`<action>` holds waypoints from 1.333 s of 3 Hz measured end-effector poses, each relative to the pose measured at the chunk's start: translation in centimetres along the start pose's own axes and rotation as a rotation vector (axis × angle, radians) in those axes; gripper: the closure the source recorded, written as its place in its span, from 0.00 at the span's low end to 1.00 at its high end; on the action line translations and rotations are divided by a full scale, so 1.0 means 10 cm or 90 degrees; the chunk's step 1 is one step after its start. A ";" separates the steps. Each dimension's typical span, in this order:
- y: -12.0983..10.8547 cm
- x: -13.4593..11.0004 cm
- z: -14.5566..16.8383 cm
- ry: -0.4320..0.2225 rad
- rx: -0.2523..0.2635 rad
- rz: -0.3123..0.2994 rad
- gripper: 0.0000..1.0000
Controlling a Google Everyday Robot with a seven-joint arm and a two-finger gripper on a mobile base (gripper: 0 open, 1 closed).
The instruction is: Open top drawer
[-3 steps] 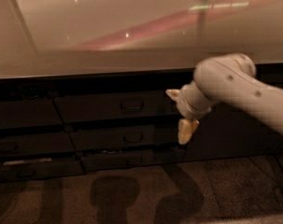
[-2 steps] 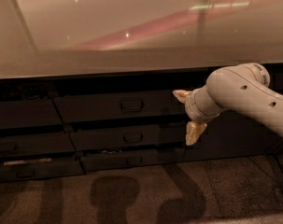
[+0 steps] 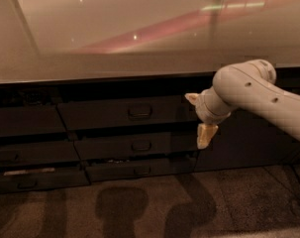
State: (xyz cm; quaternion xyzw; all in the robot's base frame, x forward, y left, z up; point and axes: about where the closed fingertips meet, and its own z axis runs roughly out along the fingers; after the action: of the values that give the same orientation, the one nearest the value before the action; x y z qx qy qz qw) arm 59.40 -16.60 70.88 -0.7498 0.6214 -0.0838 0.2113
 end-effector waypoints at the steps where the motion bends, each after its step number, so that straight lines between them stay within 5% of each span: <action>1: -0.18 0.25 0.19 0.031 -0.029 0.038 0.00; 2: -0.18 0.25 0.20 0.031 -0.030 0.038 0.00; 4: -0.71 1.05 0.49 0.161 -0.070 0.138 0.00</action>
Offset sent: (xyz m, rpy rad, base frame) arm 0.0417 -0.0260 -0.0141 -0.0441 0.0642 -0.0987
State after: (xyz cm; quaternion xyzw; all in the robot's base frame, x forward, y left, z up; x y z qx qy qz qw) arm 69.87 -24.70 68.02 -0.6722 0.7240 -0.1203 0.0977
